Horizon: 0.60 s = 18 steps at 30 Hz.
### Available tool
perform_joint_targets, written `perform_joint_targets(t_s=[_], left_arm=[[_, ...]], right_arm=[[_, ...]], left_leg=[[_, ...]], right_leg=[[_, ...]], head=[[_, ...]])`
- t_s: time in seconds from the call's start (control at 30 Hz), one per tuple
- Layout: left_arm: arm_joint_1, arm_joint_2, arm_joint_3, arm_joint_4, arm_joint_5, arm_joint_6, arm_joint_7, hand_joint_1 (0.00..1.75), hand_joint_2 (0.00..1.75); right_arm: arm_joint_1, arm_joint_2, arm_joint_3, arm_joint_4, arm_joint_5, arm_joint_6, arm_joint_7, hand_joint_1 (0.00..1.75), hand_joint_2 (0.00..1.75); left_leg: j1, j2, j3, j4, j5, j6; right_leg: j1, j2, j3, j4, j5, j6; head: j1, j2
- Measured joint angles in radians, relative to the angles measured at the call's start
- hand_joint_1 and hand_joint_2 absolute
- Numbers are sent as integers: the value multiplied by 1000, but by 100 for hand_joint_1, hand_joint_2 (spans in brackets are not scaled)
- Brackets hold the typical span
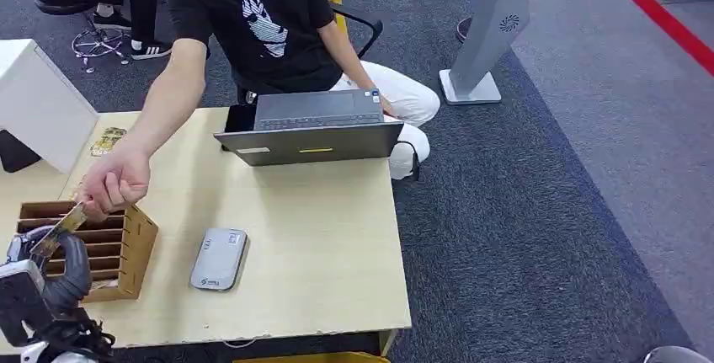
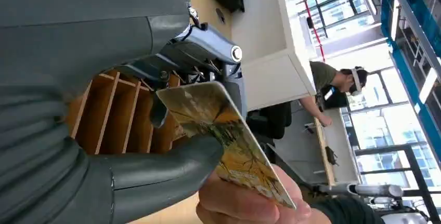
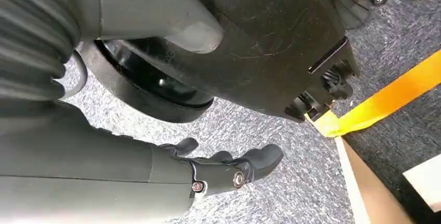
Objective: Pass the card to the sensor for recognition and then transmit it.
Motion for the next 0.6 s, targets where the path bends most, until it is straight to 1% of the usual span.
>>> perform_joint_targets(t_s=[0.23,0.3,0.4,0.5,0.6], left_arm=[[0,0,0,2,4,4,0,175,175],[0,0,0,2,12,-6,9,175,175],[0,2,-14,2,8,-48,47,175,175],[-1,11,-49,2,-16,-107,124,175,175],[-3,22,-87,5,-17,-168,217,175,175]], right_arm=[[2,0,-7,-8,3,0,7,0,175],[3,0,-10,-10,5,0,8,0,175],[5,0,-19,-10,14,0,9,0,175],[7,0,-27,-13,20,0,12,0,175],[7,0,-32,-13,21,2,13,0,175]], left_leg=[[0,0,0,0,0,0],[0,0,0,0,0,0],[0,0,0,0,0,0],[0,0,0,0,0,0],[0,0,0,0,0,0]], right_leg=[[0,0,0,0,0,0],[0,0,0,0,0,0],[0,0,0,0,0,0],[0,0,0,0,0,0],[0,0,0,0,0,0]], head=[[0,0],[0,0],[0,0],[0,0],[0,0]])
